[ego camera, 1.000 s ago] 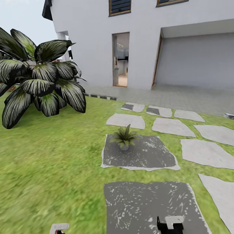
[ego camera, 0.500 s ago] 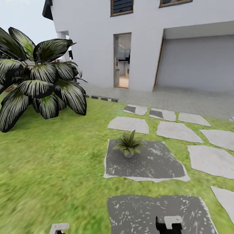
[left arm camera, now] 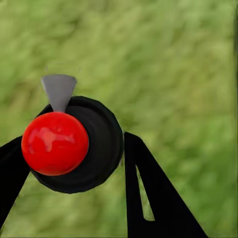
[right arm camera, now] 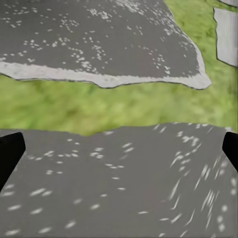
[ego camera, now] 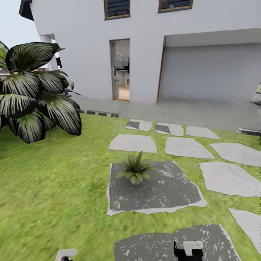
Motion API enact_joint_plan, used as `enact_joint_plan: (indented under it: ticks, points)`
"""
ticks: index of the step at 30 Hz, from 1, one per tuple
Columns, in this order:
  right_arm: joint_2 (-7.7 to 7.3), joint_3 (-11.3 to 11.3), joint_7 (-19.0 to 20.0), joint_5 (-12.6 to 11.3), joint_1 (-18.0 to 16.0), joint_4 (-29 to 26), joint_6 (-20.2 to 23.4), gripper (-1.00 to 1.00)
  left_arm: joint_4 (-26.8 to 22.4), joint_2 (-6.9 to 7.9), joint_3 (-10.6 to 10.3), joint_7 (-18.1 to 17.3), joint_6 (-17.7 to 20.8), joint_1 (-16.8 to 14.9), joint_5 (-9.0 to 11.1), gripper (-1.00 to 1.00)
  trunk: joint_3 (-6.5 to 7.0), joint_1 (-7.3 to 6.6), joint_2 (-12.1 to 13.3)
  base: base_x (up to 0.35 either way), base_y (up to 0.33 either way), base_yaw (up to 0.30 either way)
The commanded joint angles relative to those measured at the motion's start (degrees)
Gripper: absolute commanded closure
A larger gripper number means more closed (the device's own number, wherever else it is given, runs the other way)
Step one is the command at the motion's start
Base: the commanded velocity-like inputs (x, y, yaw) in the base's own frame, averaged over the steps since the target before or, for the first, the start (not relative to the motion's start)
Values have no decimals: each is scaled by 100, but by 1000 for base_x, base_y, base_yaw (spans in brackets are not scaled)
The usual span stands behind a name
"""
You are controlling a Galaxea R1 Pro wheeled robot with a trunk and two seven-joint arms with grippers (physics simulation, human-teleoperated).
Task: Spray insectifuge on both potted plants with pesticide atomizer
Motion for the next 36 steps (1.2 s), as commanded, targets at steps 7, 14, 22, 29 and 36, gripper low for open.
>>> enact_joint_plan:
  ticks: [7,14,22,29,36]
  points:
    - [4,-37,-34,61,-5,6,-10,-100,3,2,51,-19,-18,-1,-53,100,7,2,-2,337,111,-260]
    - [4,-37,-34,61,-5,6,-10,-100,3,6,54,-19,-18,6,-51,100,7,2,-2,337,84,-260]
    - [5,-37,-34,52,-5,6,-10,-100,3,11,52,-28,-18,6,-52,100,7,2,-2,338,15,-260]
    - [17,-23,-17,58,-5,-13,-4,-100,-21,11,42,-34,-18,6,-66,100,7,2,-2,162,0,-176]
    - [23,432,570,790,-12,-250,7,-100,-107,56,-463,-337,1,-63,-677,100,7,2,-2,5,0,-7]
